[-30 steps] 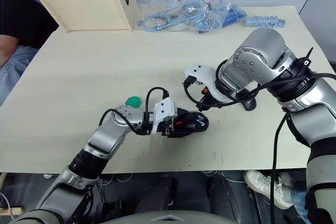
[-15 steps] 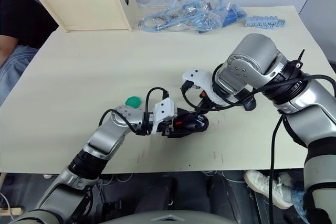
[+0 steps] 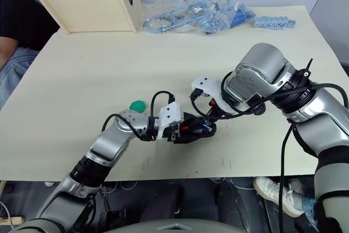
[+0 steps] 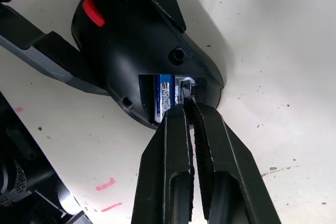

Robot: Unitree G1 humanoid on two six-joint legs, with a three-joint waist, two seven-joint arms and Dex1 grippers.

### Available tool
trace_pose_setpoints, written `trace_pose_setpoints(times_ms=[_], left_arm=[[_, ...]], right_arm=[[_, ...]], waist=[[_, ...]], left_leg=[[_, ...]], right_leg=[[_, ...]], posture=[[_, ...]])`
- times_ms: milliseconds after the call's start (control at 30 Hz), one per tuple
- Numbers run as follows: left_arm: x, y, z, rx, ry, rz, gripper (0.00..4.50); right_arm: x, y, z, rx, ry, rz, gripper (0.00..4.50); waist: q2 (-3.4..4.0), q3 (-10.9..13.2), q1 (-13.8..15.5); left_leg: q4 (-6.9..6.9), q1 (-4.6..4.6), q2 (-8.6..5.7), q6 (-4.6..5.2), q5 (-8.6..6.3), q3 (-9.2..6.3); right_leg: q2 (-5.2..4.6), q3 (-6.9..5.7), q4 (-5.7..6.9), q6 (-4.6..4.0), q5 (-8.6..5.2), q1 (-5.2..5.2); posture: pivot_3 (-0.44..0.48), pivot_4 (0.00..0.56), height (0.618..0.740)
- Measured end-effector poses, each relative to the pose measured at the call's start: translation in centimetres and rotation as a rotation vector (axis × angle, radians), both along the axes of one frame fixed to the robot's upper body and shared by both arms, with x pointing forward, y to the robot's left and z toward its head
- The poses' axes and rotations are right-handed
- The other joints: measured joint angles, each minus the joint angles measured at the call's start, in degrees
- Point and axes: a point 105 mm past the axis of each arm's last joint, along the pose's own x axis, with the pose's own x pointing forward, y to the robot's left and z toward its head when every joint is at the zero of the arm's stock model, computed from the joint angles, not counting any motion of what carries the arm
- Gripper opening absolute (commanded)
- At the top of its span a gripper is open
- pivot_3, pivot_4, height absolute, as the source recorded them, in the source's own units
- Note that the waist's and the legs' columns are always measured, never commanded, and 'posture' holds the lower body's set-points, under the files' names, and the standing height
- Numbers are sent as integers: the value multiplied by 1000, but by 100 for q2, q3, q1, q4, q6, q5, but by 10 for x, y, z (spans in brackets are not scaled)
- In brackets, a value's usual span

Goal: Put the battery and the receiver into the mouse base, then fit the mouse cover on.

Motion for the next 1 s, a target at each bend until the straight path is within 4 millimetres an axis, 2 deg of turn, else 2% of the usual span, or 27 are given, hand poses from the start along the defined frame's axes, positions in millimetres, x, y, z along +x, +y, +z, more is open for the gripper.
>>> trace_pose_setpoints(times_ms=[1000], left_arm=[[0, 0, -1, 0, 0, 4, 2955]], right_arm=[[0, 5, -4, -3, -24, 19, 0]], waist=[[2, -3, -4]], left_leg=[[-3, 5, 0, 0, 0, -4]], right_leg=[[0, 1, -1, 0, 0, 2]], posture=[[0, 150, 740]])
